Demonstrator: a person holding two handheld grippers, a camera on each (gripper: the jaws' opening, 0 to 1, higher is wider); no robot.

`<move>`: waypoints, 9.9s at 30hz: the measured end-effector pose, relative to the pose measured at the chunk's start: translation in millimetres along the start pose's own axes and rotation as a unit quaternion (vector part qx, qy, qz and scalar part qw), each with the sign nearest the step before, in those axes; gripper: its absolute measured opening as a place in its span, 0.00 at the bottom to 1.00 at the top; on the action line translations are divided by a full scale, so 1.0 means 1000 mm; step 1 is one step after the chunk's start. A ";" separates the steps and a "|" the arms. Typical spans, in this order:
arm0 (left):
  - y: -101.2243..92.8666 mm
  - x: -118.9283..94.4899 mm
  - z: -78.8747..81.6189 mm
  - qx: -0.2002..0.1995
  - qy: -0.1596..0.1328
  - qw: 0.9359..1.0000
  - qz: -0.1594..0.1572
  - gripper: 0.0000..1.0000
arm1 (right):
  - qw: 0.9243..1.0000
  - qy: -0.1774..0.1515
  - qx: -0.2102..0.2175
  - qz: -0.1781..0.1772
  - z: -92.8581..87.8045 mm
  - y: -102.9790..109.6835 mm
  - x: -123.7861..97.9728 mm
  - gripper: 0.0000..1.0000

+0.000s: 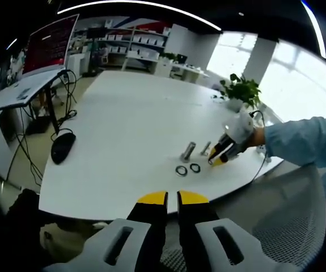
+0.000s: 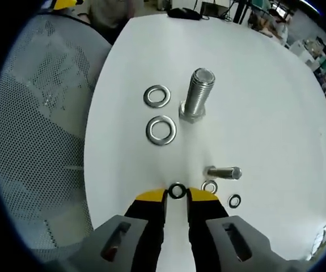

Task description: Place the washer onto the threaded stud by aligning its center hole with the stud, sliding it down to the base, and recovering from edge contact or off-axis alignment until the washer reaches the visible bottom stop.

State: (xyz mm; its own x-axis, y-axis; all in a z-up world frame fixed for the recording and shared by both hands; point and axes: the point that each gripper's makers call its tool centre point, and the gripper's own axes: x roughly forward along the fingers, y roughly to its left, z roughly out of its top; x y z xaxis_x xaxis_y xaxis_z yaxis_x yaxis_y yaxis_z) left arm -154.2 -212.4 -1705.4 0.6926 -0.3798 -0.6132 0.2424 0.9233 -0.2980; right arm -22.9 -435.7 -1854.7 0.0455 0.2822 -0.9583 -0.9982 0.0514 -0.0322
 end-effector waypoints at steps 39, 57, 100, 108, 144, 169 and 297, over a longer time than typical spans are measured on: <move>0.000 0.000 0.000 -0.001 -0.001 1.000 0.000 0.04 | 0.998 -0.049 0.035 -0.003 0.015 -0.006 -0.036 0.15; -0.001 0.000 0.000 0.002 0.002 1.000 -0.002 0.04 | 0.994 -0.088 0.043 -0.046 0.026 -0.019 -0.059 0.15; -0.001 0.001 -0.001 0.002 0.002 1.000 -0.004 0.04 | 0.994 -0.073 0.035 -0.070 0.037 -0.039 -0.051 0.15; -0.002 0.000 -0.001 0.001 0.002 1.000 -0.004 0.04 | 0.995 -0.063 0.036 -0.064 0.032 -0.039 -0.041 0.15; 0.000 0.000 0.000 -0.003 -0.001 1.000 -0.001 0.04 | 1.000 -0.011 0.013 -0.021 0.018 -0.022 0.001 0.15; -0.001 0.001 0.001 0.000 -0.002 1.000 -0.005 0.04 | 0.996 -0.019 0.083 -0.018 -0.020 -0.023 -0.013 0.18; -0.002 0.001 -0.001 0.001 0.004 1.000 -0.005 0.04 | 0.995 -0.036 0.074 -0.059 -0.013 -0.035 -0.049 0.14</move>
State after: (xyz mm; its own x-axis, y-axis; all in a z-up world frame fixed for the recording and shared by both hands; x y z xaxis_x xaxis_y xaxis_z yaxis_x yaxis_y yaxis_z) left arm -155.3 -214.4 -1706.2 0.6851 -0.3897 -0.6154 0.2504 0.9194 -0.3035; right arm 9.5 -463.8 -1810.0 0.1709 0.3329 -0.9273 -0.9690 0.2271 -0.0971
